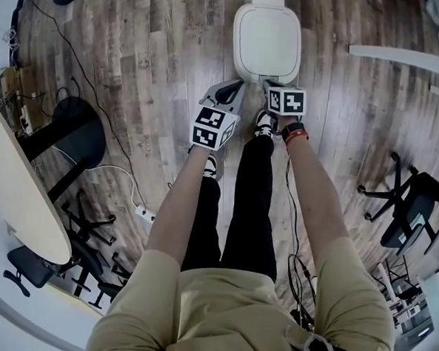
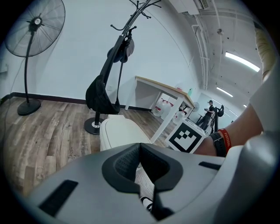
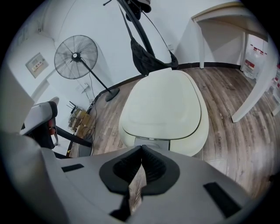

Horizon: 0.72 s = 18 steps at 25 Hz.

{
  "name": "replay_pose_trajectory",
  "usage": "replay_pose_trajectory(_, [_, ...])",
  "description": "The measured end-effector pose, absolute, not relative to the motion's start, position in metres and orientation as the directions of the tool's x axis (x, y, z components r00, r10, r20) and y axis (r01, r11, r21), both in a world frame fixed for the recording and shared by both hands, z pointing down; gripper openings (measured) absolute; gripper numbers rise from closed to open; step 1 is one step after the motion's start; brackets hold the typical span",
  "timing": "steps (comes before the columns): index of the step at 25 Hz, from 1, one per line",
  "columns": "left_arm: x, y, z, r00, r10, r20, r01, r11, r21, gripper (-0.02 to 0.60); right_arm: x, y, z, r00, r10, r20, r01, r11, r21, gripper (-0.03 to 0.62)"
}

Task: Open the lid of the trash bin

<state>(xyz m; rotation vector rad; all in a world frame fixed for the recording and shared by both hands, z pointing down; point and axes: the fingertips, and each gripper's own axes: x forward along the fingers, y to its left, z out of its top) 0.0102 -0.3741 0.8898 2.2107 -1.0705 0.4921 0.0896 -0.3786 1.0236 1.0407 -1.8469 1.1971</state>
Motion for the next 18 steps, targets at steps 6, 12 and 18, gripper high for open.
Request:
replay_pose_trajectory(6, [0.0121, -0.3711, 0.8921, 0.605, -0.561, 0.566, -0.795, -0.475, 0.379, 0.025, 0.0921, -0.3781, 1.0257, -0.440, -0.266, 0.858, -0.892, 0.239, -0.383, 0.014])
replay_pose_trajectory(12, [0.0137, -0.3675, 0.8952, 0.599, -0.555, 0.577, -0.799, -0.466, 0.380, 0.025, 0.0935, -0.3777, 1.0271, -0.457, -0.269, 0.848, -0.884, 0.245, -0.399, 0.014])
replay_pose_trajectory(18, [0.0142, -0.3655, 0.8922, 0.594, -0.556, 0.582, -0.802, -0.463, 0.377, 0.025, 0.0948, -0.3778, 1.0249, -0.463, -0.270, 0.844, -0.880, 0.254, -0.401, 0.014])
